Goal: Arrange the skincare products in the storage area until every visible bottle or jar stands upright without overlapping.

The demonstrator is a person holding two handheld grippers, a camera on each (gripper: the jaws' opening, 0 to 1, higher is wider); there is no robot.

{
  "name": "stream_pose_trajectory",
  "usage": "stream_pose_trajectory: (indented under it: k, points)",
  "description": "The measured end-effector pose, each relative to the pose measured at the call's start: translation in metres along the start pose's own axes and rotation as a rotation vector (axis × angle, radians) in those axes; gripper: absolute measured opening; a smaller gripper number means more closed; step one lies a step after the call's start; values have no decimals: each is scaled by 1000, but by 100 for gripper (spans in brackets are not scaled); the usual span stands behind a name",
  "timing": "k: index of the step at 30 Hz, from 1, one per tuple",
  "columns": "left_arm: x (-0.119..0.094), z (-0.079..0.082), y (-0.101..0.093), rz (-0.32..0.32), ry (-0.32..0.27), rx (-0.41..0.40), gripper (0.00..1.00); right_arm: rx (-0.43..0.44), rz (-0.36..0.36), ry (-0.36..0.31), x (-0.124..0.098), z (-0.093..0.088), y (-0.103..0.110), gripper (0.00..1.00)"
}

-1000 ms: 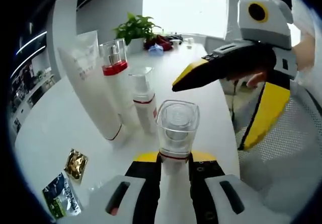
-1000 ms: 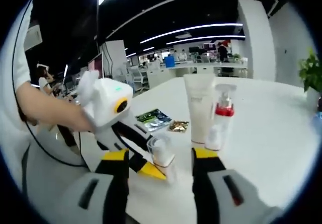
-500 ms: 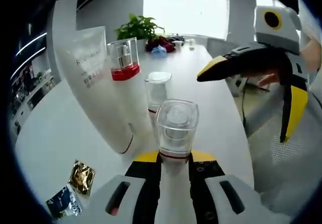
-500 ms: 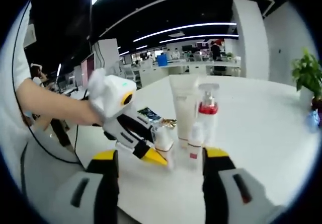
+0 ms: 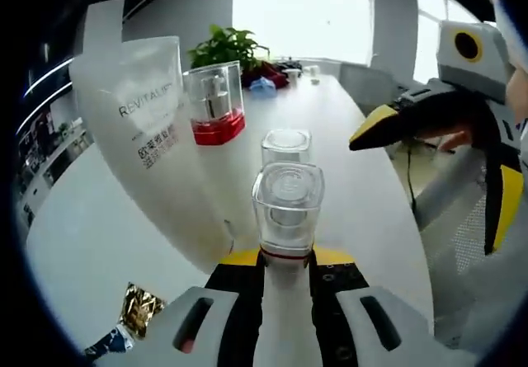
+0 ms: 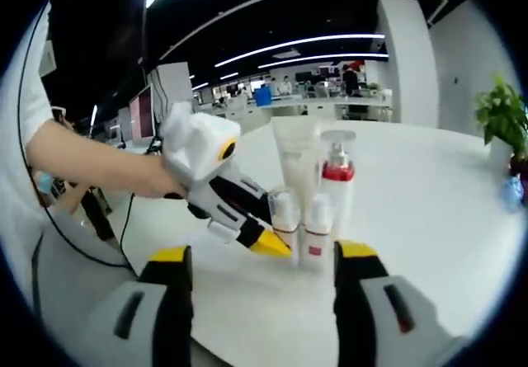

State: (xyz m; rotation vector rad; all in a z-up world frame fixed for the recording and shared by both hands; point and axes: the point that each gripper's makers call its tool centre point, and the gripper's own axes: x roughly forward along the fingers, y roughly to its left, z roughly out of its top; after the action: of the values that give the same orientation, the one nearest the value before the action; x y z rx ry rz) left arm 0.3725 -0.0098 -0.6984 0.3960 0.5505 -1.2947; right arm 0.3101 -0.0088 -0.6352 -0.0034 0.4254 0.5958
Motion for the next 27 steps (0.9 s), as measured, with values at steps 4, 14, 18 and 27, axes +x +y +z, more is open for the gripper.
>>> stream_pose_trajectory:
  k: [4, 14, 18, 27]
  points:
    - [1, 1, 1, 0, -2, 6, 17, 5, -1, 1, 0, -1, 0, 70]
    - [3, 1, 3, -4, -3, 2, 18, 7, 6, 9, 3, -3, 1, 72]
    - [2, -1, 3, -3, 3, -5, 17, 14, 0, 10, 2, -3, -1, 73]
    - [-4, -6, -1, -6, 10, -28, 23, 0, -5, 16, 1, -2, -2, 74]
